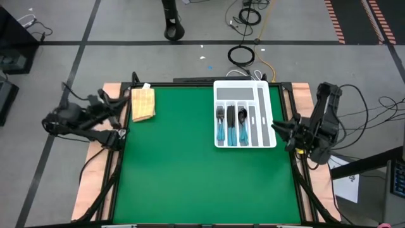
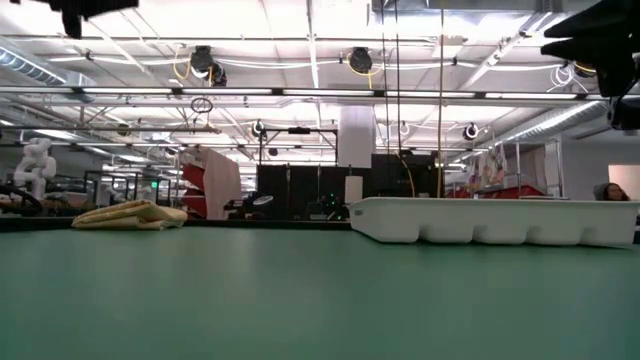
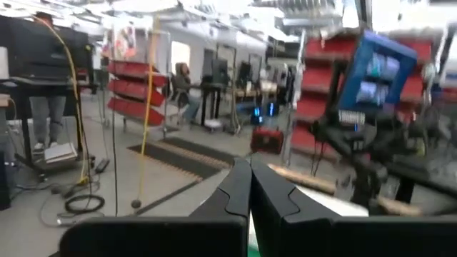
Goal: Sort silverware
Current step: Return to Home Position
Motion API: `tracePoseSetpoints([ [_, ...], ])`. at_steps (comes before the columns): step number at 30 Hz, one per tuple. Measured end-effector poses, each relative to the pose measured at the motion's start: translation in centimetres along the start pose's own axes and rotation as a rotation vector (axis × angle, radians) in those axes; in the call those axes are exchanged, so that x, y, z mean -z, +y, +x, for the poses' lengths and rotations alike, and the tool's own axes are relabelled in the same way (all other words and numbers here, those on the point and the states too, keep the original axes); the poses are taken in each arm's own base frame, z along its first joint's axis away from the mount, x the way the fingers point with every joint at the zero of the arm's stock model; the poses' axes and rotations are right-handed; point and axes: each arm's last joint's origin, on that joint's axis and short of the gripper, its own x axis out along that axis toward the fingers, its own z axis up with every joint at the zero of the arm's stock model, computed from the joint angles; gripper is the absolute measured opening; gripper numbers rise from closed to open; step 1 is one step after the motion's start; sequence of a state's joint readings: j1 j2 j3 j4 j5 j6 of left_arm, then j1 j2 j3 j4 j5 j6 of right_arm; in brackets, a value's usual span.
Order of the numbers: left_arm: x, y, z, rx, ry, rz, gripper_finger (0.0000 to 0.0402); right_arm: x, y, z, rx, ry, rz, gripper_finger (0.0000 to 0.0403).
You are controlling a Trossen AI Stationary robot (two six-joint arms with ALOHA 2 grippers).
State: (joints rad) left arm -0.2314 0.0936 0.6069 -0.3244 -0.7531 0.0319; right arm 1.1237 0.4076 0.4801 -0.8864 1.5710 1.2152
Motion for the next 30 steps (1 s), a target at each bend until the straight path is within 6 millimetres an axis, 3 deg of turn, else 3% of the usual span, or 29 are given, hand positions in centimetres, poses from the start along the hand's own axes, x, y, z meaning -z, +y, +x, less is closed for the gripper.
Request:
tracePoseSetpoints([
  [5, 2.1, -0.7, 0.6, 0.016, 0.049, 0.021, 0.0007, -1.1, 0.3, -0.2, -0.03, 0.009, -0.088, 0.0064],
  [10, 2.8, -0.9, 0.8, 0.008, 0.068, -0.082, 0.0007, -1.0, -0.2, -0.2, -0.034, 0.009, -0.249, 0.0022],
  [13, 2.8, -0.9, 0.8, 0.008, 0.065, -0.096, 0.0007, -0.9, -0.7, -0.1, -0.022, 0.007, -0.239, 0.0005],
  [18, 2.6, -0.9, 0.8, 0.009, 0.049, -0.112, 0.0007, -1.0, 0.3, 0.0, -0.022, 0.048, -0.039, 0.0006],
  [22, 1.8, -1.0, 0.8, 0.042, -0.014, -0.114, 0.0007, -1.5, 1.8, 0.0, -0.01, 0.009, -0.282, 0.0013],
  [26, 0.9, -1.5, 0.7, 0.251, -0.101, -0.059, 0.0007, -4.0, 2.8, 0.0, -0.061, 0.047, -0.406, 0.0015],
  [30, 0.2, -1.7, 0.5, 0.347, -0.175, -0.052, 0.0007, -7.9, 3.1, -0.2, -0.367, 0.167, -0.46, 0.0015],
])
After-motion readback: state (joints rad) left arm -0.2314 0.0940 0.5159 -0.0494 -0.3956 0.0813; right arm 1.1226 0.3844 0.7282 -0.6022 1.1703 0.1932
